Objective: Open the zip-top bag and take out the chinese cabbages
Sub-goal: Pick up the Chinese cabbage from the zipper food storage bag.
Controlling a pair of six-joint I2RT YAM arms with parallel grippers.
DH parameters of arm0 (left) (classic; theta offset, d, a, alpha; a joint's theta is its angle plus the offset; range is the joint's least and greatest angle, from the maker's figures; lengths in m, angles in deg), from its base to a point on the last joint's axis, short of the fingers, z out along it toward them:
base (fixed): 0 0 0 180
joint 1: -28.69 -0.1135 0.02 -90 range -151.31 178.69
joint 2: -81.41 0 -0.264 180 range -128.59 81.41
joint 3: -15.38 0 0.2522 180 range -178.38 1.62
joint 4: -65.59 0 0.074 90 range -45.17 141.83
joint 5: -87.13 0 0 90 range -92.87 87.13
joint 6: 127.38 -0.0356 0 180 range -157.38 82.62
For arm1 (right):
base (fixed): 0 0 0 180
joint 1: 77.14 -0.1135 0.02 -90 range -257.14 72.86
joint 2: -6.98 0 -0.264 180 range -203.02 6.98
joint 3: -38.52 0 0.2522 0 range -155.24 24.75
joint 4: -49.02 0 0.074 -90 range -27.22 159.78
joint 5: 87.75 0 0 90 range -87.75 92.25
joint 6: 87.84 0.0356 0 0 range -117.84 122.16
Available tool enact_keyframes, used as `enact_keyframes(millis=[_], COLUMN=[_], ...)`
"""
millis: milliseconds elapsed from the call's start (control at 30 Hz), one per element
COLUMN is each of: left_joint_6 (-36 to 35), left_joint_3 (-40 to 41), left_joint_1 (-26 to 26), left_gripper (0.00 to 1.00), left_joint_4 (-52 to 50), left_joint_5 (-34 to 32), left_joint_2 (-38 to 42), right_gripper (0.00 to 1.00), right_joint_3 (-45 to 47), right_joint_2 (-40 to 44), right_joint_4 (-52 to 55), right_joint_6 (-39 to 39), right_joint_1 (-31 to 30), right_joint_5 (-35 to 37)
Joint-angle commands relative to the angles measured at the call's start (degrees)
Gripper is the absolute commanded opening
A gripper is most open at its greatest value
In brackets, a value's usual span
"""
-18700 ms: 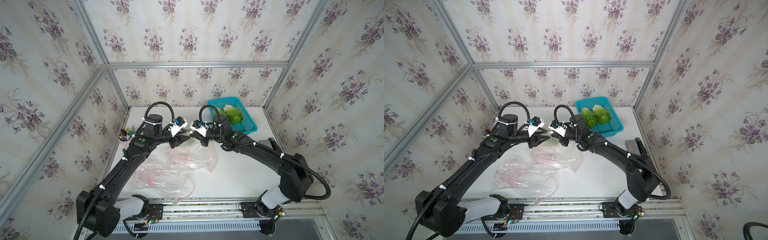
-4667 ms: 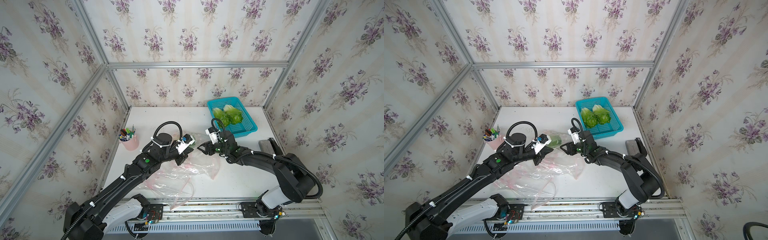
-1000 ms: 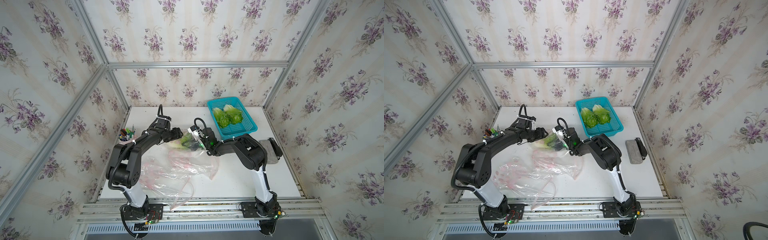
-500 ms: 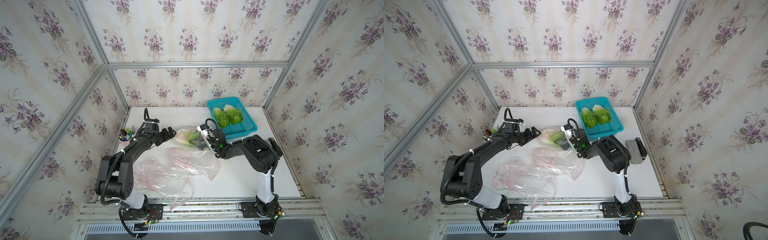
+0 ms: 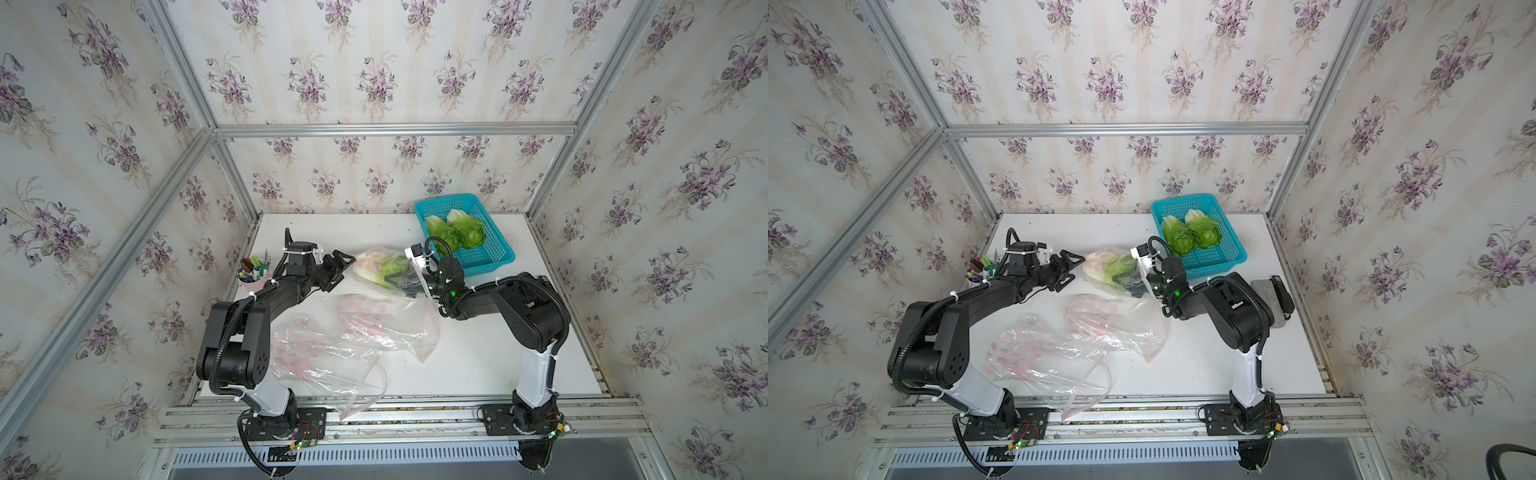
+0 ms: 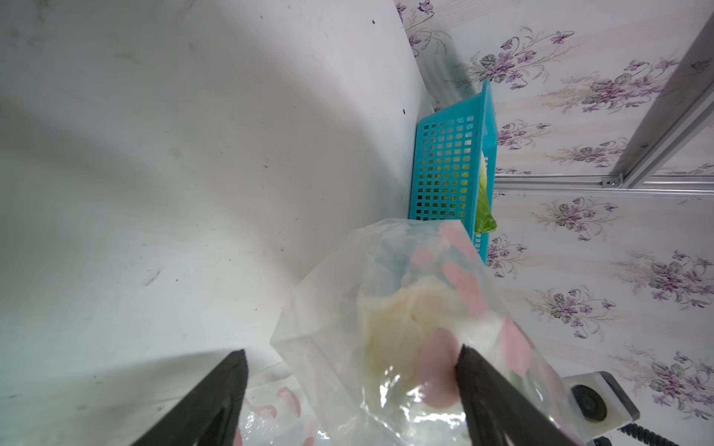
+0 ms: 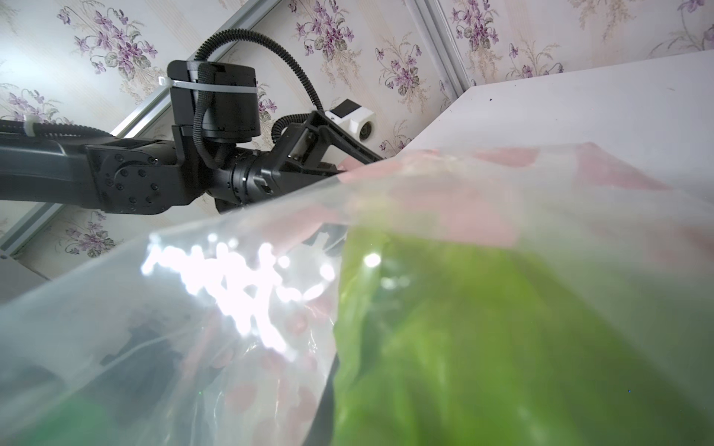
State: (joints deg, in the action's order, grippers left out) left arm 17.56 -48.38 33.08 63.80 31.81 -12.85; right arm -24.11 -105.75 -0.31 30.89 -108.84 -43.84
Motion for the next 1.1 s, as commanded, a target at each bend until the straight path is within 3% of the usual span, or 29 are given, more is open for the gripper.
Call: enact_keyframes(millis=[0,33,267,467,600,700,833,1067], left_joint_6=[5.78,6.57,11.24,12.37,10.57,4.36,-4.09,-11.77], left_joint_3=[0.79,1.10,2.57,2.79,3.10,1.06,0.92,1.36], left_joint_1=[-0.08,-0.16,-0.25,-0.25,-0.78,-0.85,-1.19,-2.01], left_gripper=[0.58,0.50,0.33,0.02,0.00,0.00,0.00,0.00], left_joint_4=[7.54,8.46,15.68,19.29,17.07,8.50,0.11,-10.92], left_joint_5=[1.61,1.44,2.82,3.00,0.59,-1.69,-8.57,-20.11], left_joint_2=[-0.72,-0.85,-2.26,-3.12,-2.23,-0.52,5.78,17.05], right_gripper=[0.00,0.00,0.00,0.00,0.00,0.00,0.00,0.00], right_joint_3=[0.14,0.25,-0.13,-0.93,-0.63,-0.64,-0.27,3.95], right_joint_2=[1.02,1.10,1.55,2.26,4.58,6.03,8.84,15.29], right_joint_4=[-3.88,-3.88,-3.95,-2.40,2.78,7.29,14.73,20.18], right_joint_6=[0.05,0.07,0.74,1.87,0.39,0.61,-1.51,-3.05], right_joint_1=[0.10,0.06,0.05,0.09,0.06,0.06,2.60,4.38], right_joint_5=[-2.15,-2.10,-2.86,-3.68,-5.33,-7.23,-6.84,-3.79])
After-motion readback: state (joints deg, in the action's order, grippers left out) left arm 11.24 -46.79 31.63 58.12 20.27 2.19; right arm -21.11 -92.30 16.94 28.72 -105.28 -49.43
